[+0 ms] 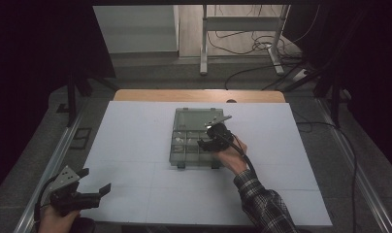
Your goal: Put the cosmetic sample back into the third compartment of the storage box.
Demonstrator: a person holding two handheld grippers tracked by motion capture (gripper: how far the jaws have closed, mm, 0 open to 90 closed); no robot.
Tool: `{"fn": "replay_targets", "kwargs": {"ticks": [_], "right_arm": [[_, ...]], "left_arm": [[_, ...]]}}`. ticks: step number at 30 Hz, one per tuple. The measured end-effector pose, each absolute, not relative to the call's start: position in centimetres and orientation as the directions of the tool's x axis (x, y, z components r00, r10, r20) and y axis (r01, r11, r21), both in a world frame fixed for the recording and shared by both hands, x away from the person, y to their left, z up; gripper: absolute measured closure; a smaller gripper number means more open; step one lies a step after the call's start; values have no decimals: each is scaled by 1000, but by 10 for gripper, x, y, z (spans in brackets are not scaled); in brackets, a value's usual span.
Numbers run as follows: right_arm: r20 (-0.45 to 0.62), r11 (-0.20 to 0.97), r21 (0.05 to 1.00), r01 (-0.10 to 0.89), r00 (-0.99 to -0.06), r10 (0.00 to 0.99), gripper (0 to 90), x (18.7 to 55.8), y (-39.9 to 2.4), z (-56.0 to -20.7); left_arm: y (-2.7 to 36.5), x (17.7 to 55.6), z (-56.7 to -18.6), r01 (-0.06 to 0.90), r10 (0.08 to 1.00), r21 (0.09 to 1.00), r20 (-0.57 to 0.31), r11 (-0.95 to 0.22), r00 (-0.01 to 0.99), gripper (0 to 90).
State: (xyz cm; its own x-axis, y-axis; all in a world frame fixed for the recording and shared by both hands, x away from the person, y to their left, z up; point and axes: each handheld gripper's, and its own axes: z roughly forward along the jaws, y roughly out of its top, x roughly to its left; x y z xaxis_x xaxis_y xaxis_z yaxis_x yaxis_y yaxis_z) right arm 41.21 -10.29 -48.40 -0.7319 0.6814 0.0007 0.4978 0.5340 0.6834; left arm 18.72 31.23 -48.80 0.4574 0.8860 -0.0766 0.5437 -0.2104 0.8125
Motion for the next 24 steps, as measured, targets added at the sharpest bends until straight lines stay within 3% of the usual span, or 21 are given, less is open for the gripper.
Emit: {"fn": "replay_targets", "kwargs": {"ticks": [24], "right_arm": [[25, 550, 660, 512, -747, 665, 256, 398, -108, -475]], "left_arm": [[313, 187, -488, 544, 886, 813, -81, -205, 456, 21]]}}
